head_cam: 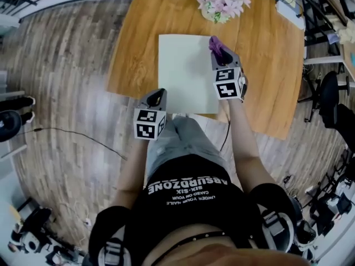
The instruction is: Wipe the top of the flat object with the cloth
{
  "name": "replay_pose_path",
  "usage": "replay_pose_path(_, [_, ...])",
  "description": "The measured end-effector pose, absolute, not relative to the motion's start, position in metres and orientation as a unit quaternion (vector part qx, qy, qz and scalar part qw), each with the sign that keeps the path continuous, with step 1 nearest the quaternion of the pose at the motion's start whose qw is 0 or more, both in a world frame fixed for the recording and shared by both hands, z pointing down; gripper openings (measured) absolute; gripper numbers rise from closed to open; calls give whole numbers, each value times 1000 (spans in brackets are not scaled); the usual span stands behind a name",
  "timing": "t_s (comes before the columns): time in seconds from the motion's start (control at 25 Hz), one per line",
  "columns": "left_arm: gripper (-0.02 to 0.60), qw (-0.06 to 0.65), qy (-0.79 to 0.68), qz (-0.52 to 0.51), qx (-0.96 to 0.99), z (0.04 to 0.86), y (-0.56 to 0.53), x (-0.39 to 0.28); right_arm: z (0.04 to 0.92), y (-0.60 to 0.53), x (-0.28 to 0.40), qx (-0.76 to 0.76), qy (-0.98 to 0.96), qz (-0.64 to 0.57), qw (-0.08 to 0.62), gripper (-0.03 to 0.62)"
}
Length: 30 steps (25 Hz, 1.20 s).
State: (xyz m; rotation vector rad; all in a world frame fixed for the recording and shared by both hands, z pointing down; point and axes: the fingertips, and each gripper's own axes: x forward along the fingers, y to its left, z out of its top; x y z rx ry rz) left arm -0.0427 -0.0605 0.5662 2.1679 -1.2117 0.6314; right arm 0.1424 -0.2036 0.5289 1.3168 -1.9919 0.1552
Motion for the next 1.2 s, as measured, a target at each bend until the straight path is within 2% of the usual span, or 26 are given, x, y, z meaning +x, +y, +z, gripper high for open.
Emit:
replay_pose_path(0.48, [15, 284, -431, 270, 813, 590, -74, -43, 566, -243, 140, 519, -741, 67, 422, 101])
replay_pose_path(0.88, [15, 367, -390, 237, 811, 599, -84, -43, 575, -244, 128, 526, -732, 77, 426, 101])
replay_pose_path(1.08, [15, 314, -387, 288, 818, 597, -88, -36, 575, -243, 107, 513, -744, 79, 421, 101])
replay_pose_path(1.2, [15, 306, -393, 290, 817, 597, -87, -37, 574, -242, 92, 505, -752, 80, 417, 101])
